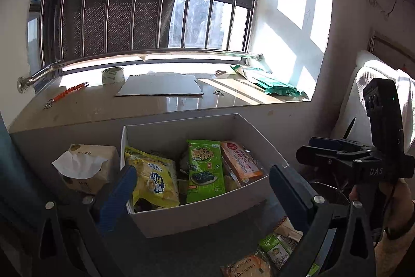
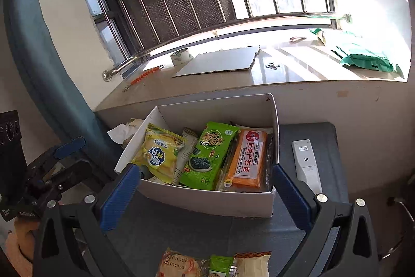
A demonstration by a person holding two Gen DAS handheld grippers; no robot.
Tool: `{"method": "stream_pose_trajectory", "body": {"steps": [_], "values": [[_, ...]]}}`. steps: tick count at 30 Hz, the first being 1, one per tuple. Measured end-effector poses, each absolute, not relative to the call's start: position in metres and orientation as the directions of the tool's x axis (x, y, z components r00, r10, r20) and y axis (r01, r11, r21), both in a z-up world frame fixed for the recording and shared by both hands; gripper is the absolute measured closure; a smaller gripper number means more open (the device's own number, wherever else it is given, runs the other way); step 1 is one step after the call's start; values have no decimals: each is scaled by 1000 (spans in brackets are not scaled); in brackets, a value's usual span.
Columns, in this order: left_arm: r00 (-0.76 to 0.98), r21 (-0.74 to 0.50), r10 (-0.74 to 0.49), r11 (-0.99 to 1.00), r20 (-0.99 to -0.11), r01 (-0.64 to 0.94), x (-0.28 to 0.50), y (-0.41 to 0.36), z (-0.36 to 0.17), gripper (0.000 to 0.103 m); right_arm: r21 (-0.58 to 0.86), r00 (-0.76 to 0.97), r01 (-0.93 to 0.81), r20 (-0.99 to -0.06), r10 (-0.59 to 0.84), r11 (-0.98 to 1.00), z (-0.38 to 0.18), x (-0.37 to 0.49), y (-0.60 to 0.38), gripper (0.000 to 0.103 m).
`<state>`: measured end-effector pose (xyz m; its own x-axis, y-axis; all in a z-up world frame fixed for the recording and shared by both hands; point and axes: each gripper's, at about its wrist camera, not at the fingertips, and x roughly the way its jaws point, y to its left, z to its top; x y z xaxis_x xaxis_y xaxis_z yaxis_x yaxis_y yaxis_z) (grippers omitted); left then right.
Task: Organize snacks
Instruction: 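Drop the green bag and jelly cup into the box, withdraw both tools, then grasp the cream pastry pack with the right tool while the left grasps the round cookie pack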
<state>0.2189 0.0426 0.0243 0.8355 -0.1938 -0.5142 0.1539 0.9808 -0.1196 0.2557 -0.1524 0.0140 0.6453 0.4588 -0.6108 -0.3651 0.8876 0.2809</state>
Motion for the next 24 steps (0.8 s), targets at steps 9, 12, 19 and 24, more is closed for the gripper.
{"method": "stream_pose_trajectory", "body": {"steps": [9, 12, 19, 24], "values": [[835, -157, -264, 964, -482, 214, 119, 18, -10, 0, 183, 703, -400, -568, 428, 898, -7, 145, -171, 0], [793, -253, -344, 936, -503, 246, 98, 13, -33, 0, 142, 707, -367, -599, 376, 919, -29, 115, -177, 0], [765, -290, -356, 929, -537, 229, 72, 5, -63, 0, 143, 664, -323, -671, 331, 936, -79, 71, -188, 0], [774, -277, -358, 930, -522, 243, 68, 3, -57, 0, 95, 656, -286, -706, 267, 954, -89, 87, -190, 0]]}}
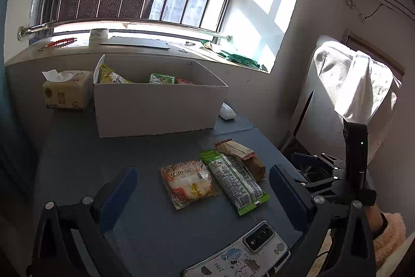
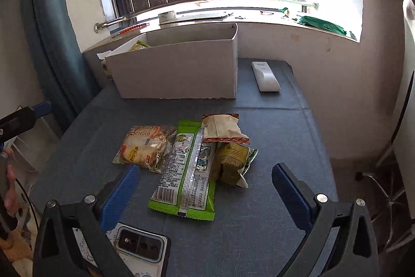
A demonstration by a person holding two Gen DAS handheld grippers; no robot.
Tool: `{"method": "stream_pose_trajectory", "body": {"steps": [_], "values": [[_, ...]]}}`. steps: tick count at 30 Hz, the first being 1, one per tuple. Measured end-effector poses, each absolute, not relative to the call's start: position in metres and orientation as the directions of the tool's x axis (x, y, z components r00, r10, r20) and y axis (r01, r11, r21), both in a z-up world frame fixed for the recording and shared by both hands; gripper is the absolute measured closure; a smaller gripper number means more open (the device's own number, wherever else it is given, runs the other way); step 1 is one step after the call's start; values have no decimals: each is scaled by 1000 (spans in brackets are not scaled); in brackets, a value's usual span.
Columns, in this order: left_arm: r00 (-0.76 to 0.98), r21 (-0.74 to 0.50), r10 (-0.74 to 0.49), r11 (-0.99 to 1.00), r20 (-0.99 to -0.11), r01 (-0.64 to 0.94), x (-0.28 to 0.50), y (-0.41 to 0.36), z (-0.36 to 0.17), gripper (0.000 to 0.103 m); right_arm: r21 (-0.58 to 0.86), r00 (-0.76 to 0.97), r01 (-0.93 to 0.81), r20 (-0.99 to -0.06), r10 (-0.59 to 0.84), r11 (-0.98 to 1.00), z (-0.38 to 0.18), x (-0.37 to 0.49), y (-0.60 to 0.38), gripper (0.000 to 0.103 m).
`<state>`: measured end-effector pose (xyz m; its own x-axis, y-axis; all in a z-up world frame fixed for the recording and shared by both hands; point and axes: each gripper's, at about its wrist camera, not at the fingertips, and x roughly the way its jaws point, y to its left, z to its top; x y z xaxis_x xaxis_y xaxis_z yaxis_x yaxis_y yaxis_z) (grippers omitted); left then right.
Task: Organize snacks
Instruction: 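Grasp the cream pastry pack with the right tool while the left grasps the round cookie pack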
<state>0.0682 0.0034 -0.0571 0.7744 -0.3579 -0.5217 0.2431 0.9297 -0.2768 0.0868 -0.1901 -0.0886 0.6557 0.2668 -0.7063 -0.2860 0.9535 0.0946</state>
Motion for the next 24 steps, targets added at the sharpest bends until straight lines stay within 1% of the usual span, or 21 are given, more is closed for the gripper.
{"method": "stream_pose_trajectory", "body": {"steps": [2, 5, 7, 12, 16, 19, 20, 21, 22, 24], "values": [[773, -261, -353, 933, -526, 249, 67, 1, -57, 0, 107, 648, -295, -708, 281, 950, -92, 98, -191, 0], [765, -235, -351, 936, -540, 263, 64, -4, -59, 0, 102, 610, -291, -746, 267, 951, -100, 122, -186, 0], [746, -242, -373, 928, -551, 284, 62, -5, -63, 0, 91, 600, -304, -755, 265, 948, -105, 136, -181, 0], [738, -216, -359, 933, -571, 287, 56, -7, -70, 0, 51, 560, -335, -792, 242, 941, -120, 170, -171, 0], [731, -233, -362, 932, -579, 277, 56, -1, -75, 0, 110, 500, -333, -822, 274, 936, -132, 192, -175, 0], [728, -243, -360, 933, -584, 266, 58, 3, -79, 0, 89, 491, -328, -834, 250, 941, -138, 201, -174, 0], [728, -245, -358, 933, -585, 262, 58, 4, -80, 0, 89, 484, -329, -839, 249, 940, -141, 203, -173, 10], [725, -246, -358, 934, -588, 261, 59, 5, -81, 0, 99, 483, -331, -837, 258, 939, -141, 204, -174, 26], [722, -245, -357, 934, -593, 260, 60, 5, -82, 0, 110, 478, -329, -837, 266, 938, -143, 205, -175, 54], [719, -235, -344, 939, -604, 253, 61, 4, -84, 0, 122, 472, -312, -841, 265, 942, -141, 206, -178, 56]]}}
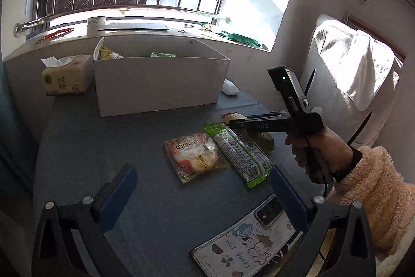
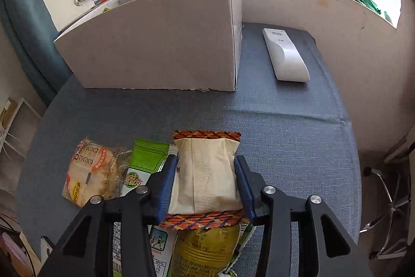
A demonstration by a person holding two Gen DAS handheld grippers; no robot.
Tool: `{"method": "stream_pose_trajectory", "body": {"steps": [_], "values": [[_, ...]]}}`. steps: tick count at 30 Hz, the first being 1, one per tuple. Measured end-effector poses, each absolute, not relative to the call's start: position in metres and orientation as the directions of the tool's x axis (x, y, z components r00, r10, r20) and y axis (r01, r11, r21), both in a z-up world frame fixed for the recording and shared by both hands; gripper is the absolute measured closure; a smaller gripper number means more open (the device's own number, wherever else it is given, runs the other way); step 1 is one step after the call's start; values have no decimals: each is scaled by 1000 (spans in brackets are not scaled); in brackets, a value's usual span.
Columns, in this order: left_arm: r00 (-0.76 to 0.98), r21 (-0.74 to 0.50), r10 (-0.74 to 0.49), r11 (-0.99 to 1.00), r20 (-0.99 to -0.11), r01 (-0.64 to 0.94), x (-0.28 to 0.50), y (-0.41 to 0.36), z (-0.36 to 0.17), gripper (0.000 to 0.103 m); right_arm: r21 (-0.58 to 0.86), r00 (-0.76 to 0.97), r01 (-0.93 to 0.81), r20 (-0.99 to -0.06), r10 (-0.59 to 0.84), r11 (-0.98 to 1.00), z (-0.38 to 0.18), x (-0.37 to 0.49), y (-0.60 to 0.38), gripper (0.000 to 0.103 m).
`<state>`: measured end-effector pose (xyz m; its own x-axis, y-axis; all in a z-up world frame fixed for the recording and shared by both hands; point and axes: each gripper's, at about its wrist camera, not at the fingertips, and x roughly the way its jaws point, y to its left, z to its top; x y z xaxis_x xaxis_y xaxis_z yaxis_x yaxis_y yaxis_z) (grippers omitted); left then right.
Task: Organize snacks
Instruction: 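Grasp the cream pastry pack with the right tool while the left grasps the round cookie pack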
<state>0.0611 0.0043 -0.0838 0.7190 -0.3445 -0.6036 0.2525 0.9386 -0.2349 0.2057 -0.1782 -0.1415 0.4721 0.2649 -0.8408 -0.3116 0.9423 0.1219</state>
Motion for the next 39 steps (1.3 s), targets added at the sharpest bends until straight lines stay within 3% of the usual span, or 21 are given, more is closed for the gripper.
{"method": "stream_pose_trajectory", "body": {"steps": [8, 16, 20, 26, 28, 30, 39], "values": [[684, -222, -344, 939, -643, 264, 84, -7, -98, 0, 197, 542, -296, -771, 334, 935, -112, 181, -201, 56], [539, -145, -359, 906, -762, 398, 153, -36, -134, 0, 265, 611, -319, -676, 412, 910, -81, 123, -215, 56], [476, -178, -346, 915, -808, 362, 184, -41, -149, 0, 245, 641, -305, -662, 389, 920, -76, 99, -221, 56], [467, -30, -204, 935, -860, 354, 203, -67, -171, 0, 272, 642, -276, -662, 387, 922, -82, 87, -234, 55], [488, -24, -198, 940, -850, 339, 201, -67, -171, 2, 287, 637, -269, -663, 393, 919, -84, 87, -238, 55], [505, -23, -202, 941, -839, 338, 197, -65, -166, 26, 294, 640, -259, -661, 392, 920, -85, 85, -241, 55], [611, -137, -294, 947, -735, 291, 159, -15, -115, 26, 304, 633, -298, -647, 426, 905, -84, 88, -225, 55]]}}
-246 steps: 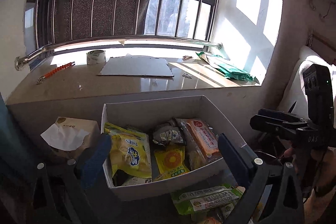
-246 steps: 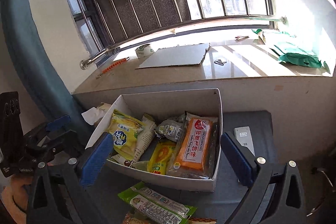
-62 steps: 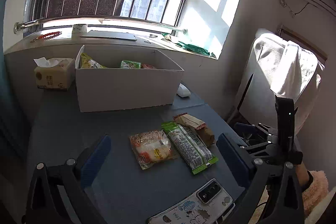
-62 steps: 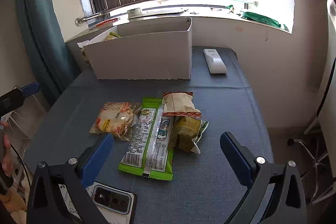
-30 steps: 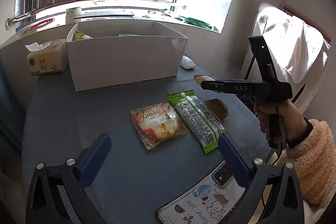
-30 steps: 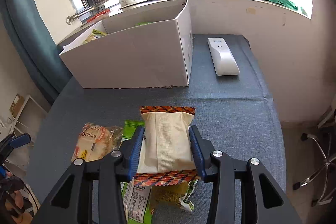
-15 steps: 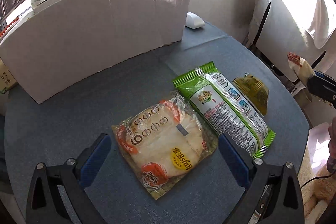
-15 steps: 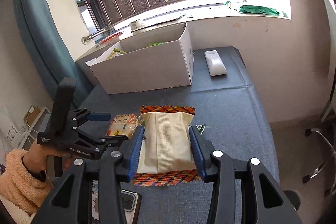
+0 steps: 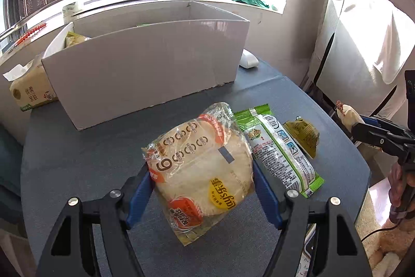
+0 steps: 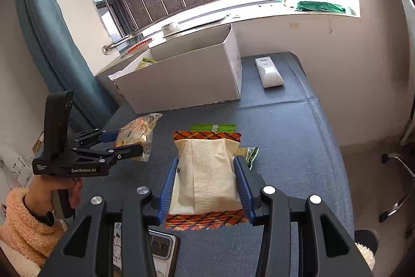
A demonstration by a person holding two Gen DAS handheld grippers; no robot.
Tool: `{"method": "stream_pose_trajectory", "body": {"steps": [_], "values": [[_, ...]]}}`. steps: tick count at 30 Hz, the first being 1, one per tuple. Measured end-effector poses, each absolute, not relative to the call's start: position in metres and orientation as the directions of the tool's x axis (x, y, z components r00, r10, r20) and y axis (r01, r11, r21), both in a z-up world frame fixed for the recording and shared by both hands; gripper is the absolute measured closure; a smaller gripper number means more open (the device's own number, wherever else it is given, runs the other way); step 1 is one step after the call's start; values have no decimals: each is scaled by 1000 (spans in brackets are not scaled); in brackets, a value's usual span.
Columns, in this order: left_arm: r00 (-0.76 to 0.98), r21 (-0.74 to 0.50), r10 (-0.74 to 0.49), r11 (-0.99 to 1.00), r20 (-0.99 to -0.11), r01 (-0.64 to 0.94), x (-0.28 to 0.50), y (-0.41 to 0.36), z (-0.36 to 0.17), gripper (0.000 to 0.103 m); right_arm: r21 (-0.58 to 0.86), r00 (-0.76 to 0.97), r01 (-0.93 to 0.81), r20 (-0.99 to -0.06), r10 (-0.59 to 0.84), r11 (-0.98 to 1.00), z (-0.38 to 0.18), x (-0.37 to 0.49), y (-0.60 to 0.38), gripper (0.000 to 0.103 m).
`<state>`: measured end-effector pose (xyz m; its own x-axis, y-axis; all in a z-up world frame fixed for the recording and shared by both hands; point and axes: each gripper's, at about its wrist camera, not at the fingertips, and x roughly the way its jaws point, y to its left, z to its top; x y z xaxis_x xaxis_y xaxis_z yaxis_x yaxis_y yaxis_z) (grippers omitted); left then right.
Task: Organize snacks
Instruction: 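Grasp the cream pastry pack with the right tool while the left grasps the round cookie pack, then drop both packs into the box and withdraw both tools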
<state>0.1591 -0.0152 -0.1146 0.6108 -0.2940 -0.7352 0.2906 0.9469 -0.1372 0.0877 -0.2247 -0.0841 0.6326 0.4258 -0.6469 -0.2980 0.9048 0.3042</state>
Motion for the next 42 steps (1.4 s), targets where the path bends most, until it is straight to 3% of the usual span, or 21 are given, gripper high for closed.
{"method": "stream_pose_trajectory", "body": {"steps": [8, 18, 25, 30, 31, 32, 34, 36, 39, 42], "values": [[745, -254, -335, 940, -577, 226, 144, 33, -61, 26, 382, 598, -363, -604, 527, 850, -72, 112, -197, 55], [812, -275, -329, 937, -482, 216, 205, 48, -4, 26, 325, 628, -395, -587, 511, 859, -27, 180, -158, 55], [803, -219, -275, 958, -528, 184, 287, 59, 16, 26, 391, 660, -269, -591, 464, 880, -3, 273, -155, 53], [785, -217, -259, 963, -562, 163, 319, 65, 13, 23, 319, 675, -254, -618, 403, 913, 7, 318, -144, 54], [766, -226, -274, 959, -582, 171, 323, 64, 9, 19, 308, 674, -260, -621, 400, 915, 8, 324, -141, 50], [753, -232, -272, 959, -599, 162, 326, 64, 5, 4, 299, 663, -264, -634, 398, 917, 8, 329, -139, 30], [744, -214, -240, 968, -623, 133, 327, 64, 0, 0, 277, 673, -233, -646, 360, 932, 8, 334, -140, 0], [744, -186, -213, 975, -633, 121, 322, 63, -5, 0, 275, 693, -193, -642, 329, 942, 10, 330, -147, 0], [746, -156, -210, 977, -633, 142, 309, 62, -9, 0, 367, 663, -217, -624, 413, 904, 9, 322, -155, 0], [750, -143, -197, 980, -632, 136, 300, 63, -12, 0, 310, 662, -245, -639, 392, 919, 8, 313, -147, 0]]}}
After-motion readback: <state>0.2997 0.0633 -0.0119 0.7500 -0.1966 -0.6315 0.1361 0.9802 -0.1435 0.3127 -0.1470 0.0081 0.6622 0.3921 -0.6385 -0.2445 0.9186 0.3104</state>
